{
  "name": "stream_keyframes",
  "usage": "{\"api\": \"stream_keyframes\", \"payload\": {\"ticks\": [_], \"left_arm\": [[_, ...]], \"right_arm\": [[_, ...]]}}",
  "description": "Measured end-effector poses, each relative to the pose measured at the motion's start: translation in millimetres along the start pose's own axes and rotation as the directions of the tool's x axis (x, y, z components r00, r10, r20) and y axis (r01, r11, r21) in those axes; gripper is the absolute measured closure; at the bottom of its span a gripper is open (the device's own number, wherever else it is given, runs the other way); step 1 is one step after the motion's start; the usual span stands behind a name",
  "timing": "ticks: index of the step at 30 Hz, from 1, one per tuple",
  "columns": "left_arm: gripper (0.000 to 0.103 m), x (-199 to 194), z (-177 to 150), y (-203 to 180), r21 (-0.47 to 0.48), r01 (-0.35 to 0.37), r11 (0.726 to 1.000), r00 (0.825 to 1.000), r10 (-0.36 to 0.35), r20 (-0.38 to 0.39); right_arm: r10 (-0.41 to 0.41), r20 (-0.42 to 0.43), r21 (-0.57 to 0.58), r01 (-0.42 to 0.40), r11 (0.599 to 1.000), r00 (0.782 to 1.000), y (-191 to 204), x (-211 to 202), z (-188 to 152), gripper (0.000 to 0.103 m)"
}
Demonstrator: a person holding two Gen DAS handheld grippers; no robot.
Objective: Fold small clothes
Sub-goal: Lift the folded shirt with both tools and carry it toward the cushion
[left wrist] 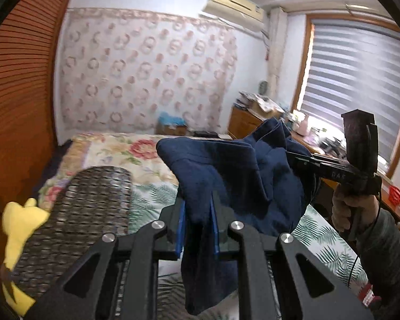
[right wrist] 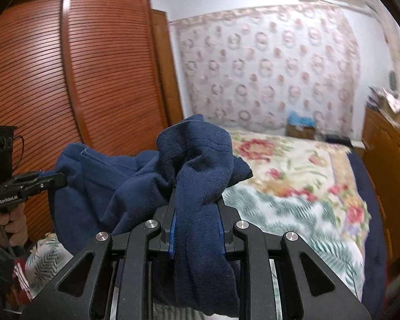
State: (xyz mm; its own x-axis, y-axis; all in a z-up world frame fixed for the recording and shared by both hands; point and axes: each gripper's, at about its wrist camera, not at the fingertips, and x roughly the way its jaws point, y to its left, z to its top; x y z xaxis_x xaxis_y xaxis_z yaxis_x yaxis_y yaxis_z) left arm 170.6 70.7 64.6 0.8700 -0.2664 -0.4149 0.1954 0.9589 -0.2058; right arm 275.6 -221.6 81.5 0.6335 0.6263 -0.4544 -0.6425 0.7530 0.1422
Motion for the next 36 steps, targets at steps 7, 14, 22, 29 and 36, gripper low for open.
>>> {"api": "stream_keyframes", "payload": {"ticks": [7, 14, 22, 29, 36], "left_arm": [[0.089, -24.9, -18.9, 62.2, -0.101, -0.1, 0.99, 0.992, 0.108, 0.069], [0.089, -25.8, -53.5, 109.1, -0.217, -0.139, 0.966, 0.986, 0.156, 0.066], [0.089, -40.5, -97.3, 141.4, -0.374, -0.187, 0.908, 0.965, 0.24, 0.101], [0.089, -34.4, -140.7, 153.1, -0.435, -0.26, 0.862, 0.952, 0.305, 0.036], [0.089, -23.8, -149.2, 149.5, -0.437, -0.297, 0.849, 0.945, 0.326, -0.008]], "right_arm": [[0.092, -0.012, -0.137, -0.093, 0.986, 0.996, 61.1, 61.2, 52.4, 0.083], [0.138, -0.084, -0.218, -0.153, 0.964, 0.987, 109.5, 125.4, 81.3, 0.083], [0.172, -0.16, -0.309, -0.215, 0.927, 0.972, 159.1, 199.9, 92.0, 0.087], [0.184, -0.24, -0.379, -0.267, 0.886, 0.953, 206.0, 264.1, 85.3, 0.094], [0.11, -0.263, -0.328, -0.196, 0.924, 0.958, 200.5, 303.7, 71.4, 0.082]]}}
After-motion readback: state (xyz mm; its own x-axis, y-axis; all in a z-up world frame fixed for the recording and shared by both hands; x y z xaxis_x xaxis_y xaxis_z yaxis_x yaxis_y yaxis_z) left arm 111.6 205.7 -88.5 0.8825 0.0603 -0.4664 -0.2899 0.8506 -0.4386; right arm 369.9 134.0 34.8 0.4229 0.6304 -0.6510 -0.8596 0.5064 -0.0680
